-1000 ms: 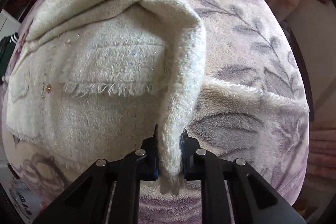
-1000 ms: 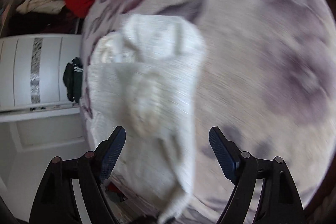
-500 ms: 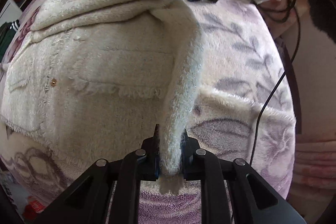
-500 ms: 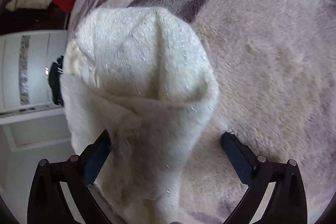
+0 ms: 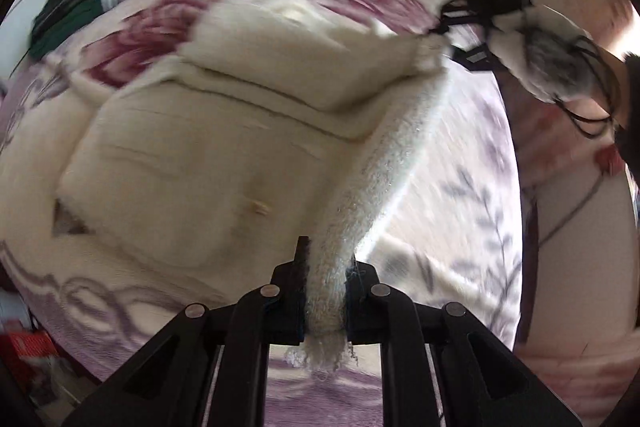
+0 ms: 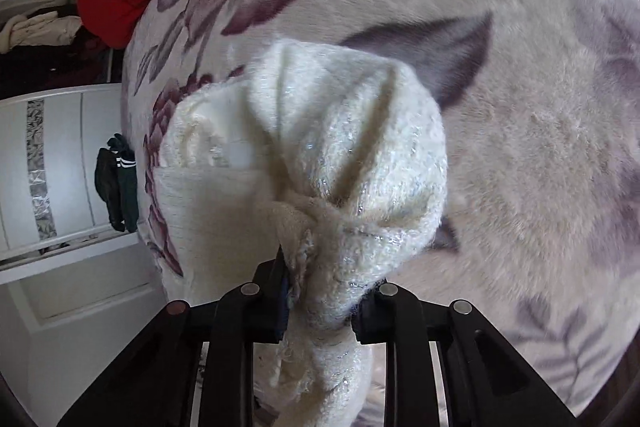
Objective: Fold large clothes
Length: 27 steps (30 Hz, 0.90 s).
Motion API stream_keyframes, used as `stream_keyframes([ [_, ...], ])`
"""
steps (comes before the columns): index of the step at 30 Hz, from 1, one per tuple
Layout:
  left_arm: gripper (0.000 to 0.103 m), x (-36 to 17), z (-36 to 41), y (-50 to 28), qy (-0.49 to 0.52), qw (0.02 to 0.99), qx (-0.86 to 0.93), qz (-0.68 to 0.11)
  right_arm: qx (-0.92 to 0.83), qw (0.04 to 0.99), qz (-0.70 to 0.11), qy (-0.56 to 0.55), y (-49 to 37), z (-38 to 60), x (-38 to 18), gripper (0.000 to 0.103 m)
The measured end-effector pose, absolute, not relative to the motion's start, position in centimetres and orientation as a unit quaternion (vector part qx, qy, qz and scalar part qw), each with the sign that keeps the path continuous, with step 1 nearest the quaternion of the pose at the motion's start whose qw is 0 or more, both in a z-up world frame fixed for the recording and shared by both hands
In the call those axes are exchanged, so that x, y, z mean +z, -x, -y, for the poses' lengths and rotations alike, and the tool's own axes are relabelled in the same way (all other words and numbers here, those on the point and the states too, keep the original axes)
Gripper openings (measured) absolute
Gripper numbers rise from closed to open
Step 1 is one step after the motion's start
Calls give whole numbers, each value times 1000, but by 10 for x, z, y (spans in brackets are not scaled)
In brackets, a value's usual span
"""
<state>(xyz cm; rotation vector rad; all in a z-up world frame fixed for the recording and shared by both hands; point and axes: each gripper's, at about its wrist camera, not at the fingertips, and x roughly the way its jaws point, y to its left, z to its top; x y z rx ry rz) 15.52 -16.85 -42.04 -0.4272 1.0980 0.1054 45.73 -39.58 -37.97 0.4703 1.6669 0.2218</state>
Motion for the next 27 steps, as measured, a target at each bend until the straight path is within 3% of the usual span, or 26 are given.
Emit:
stream_keyframes([
  [4,10,-418,96,-152,251,826,77,-499,57,647,-740,-172,-467,318,-346,24],
  [9,10,-448,-1,-149,308,806,111,-494,25,654,-749,-101,-483,186,-351,23],
  [14,10,-503,-76,-150,360,773,133,-506,-24,654,-756,-31,-485,80,-400,23],
  [21,11,-556,-108,-157,379,746,111,-537,-79,654,-752,25,-486,23,-451,25],
  [23,15,-558,-114,-157,395,735,95,-543,-53,638,-768,12,-489,22,-454,42],
  [24,17,-555,-120,-156,409,729,83,-542,-29,631,-775,-5,-491,21,-453,62],
  [25,21,-551,-124,-153,425,721,72,-542,16,621,-782,-48,-490,28,-445,74],
  [27,30,-539,-133,-150,429,713,71,-550,71,607,-783,-114,-488,49,-425,75],
])
